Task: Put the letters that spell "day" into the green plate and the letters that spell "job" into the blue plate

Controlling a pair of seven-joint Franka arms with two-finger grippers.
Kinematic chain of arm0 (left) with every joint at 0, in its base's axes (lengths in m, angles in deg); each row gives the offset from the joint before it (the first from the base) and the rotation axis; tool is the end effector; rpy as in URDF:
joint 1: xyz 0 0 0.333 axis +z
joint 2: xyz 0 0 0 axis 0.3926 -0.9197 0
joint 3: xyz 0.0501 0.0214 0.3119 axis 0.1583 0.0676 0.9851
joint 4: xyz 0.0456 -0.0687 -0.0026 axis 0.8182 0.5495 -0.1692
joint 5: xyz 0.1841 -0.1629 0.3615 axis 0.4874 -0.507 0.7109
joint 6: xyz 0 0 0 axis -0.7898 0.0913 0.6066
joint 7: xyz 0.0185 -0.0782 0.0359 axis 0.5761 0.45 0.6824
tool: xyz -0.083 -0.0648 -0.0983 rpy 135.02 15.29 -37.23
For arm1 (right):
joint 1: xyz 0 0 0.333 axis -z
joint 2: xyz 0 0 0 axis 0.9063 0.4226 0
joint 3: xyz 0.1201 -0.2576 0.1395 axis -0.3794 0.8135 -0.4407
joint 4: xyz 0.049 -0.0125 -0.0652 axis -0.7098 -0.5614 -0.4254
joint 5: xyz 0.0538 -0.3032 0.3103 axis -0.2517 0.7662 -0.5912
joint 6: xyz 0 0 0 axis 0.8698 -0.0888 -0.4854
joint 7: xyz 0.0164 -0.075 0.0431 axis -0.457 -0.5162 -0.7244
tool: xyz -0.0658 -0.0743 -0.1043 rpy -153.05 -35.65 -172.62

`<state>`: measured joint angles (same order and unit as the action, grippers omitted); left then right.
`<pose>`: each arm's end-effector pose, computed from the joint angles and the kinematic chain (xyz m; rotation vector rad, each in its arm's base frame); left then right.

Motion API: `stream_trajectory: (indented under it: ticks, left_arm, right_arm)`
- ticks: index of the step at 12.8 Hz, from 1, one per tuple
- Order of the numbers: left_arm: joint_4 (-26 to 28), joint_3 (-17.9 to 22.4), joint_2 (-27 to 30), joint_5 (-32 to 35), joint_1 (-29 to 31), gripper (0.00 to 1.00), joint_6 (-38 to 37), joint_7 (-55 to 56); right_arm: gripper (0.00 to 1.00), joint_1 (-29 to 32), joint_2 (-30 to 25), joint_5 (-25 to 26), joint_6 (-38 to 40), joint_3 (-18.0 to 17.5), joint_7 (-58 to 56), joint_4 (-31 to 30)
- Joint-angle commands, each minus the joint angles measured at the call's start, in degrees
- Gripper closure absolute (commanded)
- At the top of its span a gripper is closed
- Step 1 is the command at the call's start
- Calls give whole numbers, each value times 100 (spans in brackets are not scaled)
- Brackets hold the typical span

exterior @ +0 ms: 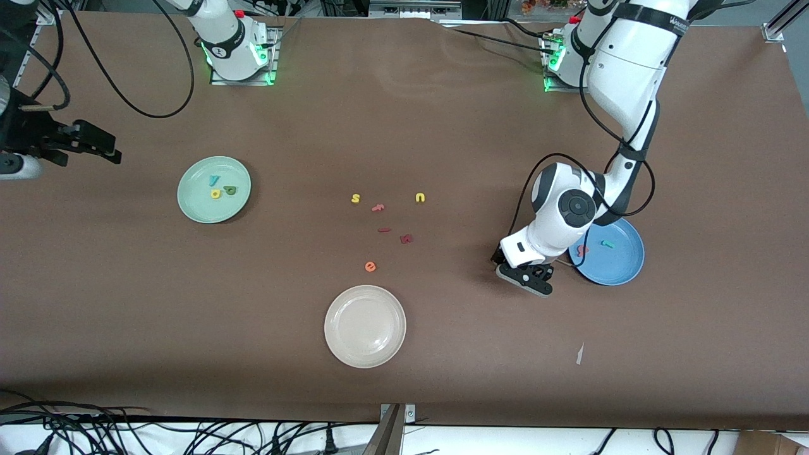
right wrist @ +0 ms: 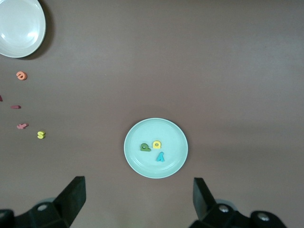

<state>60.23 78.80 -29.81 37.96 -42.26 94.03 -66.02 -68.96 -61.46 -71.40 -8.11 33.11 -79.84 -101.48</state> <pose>0.6650 -0.2371 0.1091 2.9725 -0.6329 0.2428 0.6093 -0.0019 0.5640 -3.0978 -0.0511 0.0682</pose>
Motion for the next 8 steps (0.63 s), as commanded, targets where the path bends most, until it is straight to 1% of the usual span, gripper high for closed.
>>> stream_trajectory:
  ticks: [1, 3, 4, 6, 8]
  left_arm:
    - [-132, 226, -79, -133, -90, 19, -6, -65]
    - [-132, 235, -106, -133, -90, 19, -6, -65]
    - [-132, 235, -123, -133, -90, 19, -6, -56]
    - [-132, 235, -141, -141, -99, 20, -6, -4]
    - [-115, 235, -185, -133, -125, 25, -14, -4]
  right_arm:
    - [0, 738, -247, 106, 13, -798, 7, -289]
    - [0, 756, -484, 106, 6, -798, 86, -455]
    - [0, 730, -494, 106, -21, -807, 113, -456]
    - [0, 493, -503, 176, -432, -781, 165, -543]
    - [0, 256, -433, 326, -478, -763, 541, -509]
